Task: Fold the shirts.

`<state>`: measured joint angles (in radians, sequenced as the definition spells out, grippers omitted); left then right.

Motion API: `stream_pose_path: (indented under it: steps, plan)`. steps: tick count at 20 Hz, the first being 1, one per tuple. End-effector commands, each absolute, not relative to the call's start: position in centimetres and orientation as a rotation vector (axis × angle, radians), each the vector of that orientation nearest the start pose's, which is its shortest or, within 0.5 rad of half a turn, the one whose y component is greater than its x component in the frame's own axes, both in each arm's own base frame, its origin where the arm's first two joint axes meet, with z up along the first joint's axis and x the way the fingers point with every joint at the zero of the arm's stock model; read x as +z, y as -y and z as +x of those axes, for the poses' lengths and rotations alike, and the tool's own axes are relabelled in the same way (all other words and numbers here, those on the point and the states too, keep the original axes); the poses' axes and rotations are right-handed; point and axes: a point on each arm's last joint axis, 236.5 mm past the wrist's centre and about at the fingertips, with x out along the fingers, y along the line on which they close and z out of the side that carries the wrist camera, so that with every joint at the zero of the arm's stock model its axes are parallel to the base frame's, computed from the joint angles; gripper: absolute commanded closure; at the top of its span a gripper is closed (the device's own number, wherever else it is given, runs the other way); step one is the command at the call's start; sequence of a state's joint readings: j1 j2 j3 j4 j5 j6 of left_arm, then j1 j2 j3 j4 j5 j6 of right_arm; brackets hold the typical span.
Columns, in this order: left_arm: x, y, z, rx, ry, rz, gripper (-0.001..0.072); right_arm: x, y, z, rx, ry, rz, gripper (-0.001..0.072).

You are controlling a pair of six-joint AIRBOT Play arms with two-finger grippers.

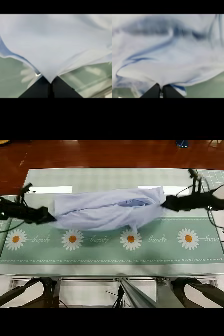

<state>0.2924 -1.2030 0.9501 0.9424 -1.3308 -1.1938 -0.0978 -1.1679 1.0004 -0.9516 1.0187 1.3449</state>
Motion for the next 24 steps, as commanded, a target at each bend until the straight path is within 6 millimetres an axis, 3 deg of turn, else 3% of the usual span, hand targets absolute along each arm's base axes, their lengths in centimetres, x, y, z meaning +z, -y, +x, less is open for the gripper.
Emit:
stream_pose_path:
  steps: [1, 3, 5, 8, 11, 16, 17, 19, 21, 22, 24]
  plan:
    - [6.8, 4.7, 39.1, -0.374, -1.038, -0.58, 0.068, 10.3, -6.8, 44.8, 0.268, -0.834, 0.432, 0.0685]
    - [6.6, 4.9, 40.6, -0.362, -1.01, -0.578, 0.068, 8.7, -6.7, 47.4, 0.24, -0.822, 0.45, 0.0685]
    - [4.9, 4.9, 41.6, -0.343, -1.025, -0.592, 0.068, 6.5, -6.1, 49.6, 0.202, -0.813, 0.472, 0.0685]
    - [3.0, 3.2, 44.2, -0.25, -0.984, -0.635, 0.068, 4.7, -4.9, 52.0, 0.141, -0.766, 0.52, 0.0685]
    - [1.3, 3.0, 46.2, -0.217, -0.959, -0.732, 0.068, 2.3, -4.4, 53.0, 0.108, -0.778, 0.539, 0.0684]
    - [-3.5, 3.7, 46.3, -0.205, -1.056, -0.815, 0.0678, -1.5, -4.3, 53.1, 0.088, -0.846, 0.546, 0.068]
    - [-3.9, 3.8, 46.3, -0.204, -1.066, -0.821, 0.0665, -1.6, -4.3, 53.1, 0.089, -0.845, 0.539, 0.0616]
    - [-4.3, 3.9, 46.1, -0.209, -1.079, -0.823, 0.0434, -1.2, -3.5, 53.1, 0.092, -0.833, 0.512, 0.0302]
    - [-4.0, 3.7, 45.8, -0.228, -1.091, -0.824, 0.0153, -0.3, -1.5, 52.7, 0.093, -0.836, 0.419, 0.0255]
    - [-3.6, 3.8, 45.6, -0.256, -1.095, -0.807, 0.0103, -0.1, 0.1, 52.2, 0.076, -0.859, 0.355, 0.0253]
    - [-2.5, 4.2, 45.2, -0.325, -1.108, -0.775, 0.0099, -1.0, 4.3, 50.2, -0.013, -0.969, 0.258, 0.021]
